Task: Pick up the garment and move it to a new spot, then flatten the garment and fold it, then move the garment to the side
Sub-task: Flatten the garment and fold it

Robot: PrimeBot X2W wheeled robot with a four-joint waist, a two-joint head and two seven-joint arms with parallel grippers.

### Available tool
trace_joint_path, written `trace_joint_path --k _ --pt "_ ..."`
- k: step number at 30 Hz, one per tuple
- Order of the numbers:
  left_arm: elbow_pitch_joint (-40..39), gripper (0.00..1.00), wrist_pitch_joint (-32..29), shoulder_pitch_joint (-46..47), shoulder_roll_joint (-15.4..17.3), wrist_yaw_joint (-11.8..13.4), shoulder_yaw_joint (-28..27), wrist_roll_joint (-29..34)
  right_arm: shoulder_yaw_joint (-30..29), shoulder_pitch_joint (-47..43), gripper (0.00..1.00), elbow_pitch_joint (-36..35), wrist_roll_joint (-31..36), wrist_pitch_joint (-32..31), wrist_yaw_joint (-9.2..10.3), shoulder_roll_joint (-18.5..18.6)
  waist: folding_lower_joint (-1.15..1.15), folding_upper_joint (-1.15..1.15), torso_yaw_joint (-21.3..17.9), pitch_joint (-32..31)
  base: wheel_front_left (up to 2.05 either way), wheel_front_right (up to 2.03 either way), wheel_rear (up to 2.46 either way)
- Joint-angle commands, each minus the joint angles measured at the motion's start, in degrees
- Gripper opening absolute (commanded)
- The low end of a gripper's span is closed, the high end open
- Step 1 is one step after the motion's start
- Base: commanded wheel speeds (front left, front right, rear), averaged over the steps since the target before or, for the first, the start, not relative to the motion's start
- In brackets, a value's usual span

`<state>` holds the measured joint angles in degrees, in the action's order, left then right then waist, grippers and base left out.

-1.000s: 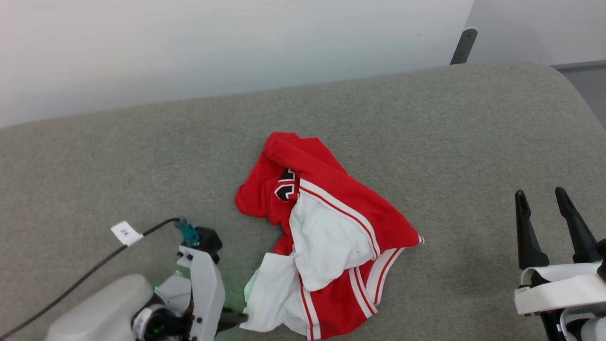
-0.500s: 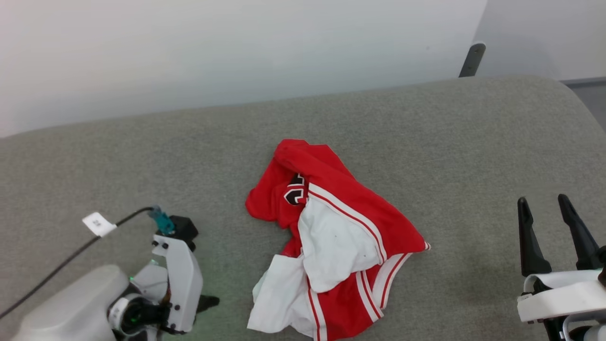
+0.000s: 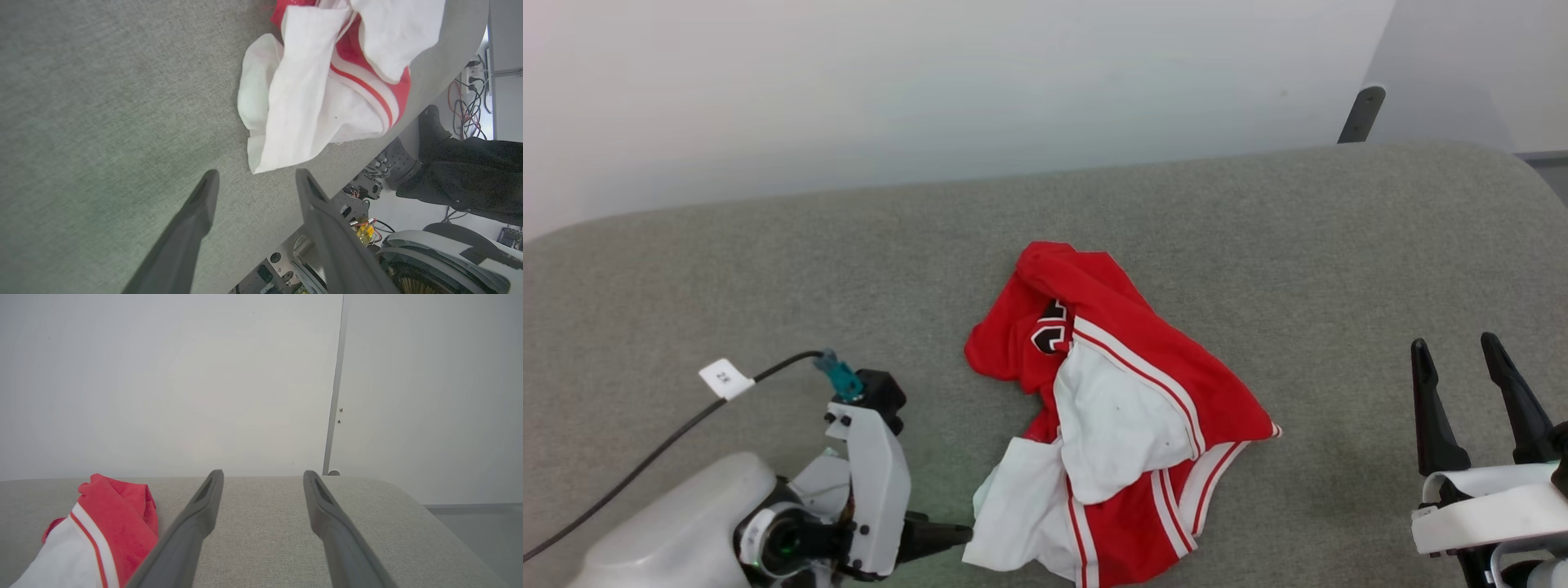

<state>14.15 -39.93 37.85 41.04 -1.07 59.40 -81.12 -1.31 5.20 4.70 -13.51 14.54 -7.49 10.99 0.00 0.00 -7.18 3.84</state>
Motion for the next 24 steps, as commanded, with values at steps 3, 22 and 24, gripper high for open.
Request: trace_joint_path --k 3,22,24 --pt "-0.35 1.0 -0.62 0.08 -1.08 0.17 0.07 -0.48 0.15 0.38 1.0 -0.71 0.17 -0.22 0.0 0.14 0.0 0.0 -0.69 1.11 0.0 0.0 0.0" --pt "5.87 0.4 -1.67 -0.33 -4.01 -0.37 1.27 -0.55 -0.53 2.36 1.0 -0.53 -0.21 0.4 0.0 -0.54 0.0 0.0 -4.32 5.98 0.0 0.0 0.0" --pt "6.92 0.0 -1.89 -0.4 -4.61 -0.92 1.23 -1.14 -0.66 2.58 1.0 -0.41 -0.28 0.46 0.0 -0.52 0.0 0.0 -4.3 6.22 0.0 0.0 0.0"
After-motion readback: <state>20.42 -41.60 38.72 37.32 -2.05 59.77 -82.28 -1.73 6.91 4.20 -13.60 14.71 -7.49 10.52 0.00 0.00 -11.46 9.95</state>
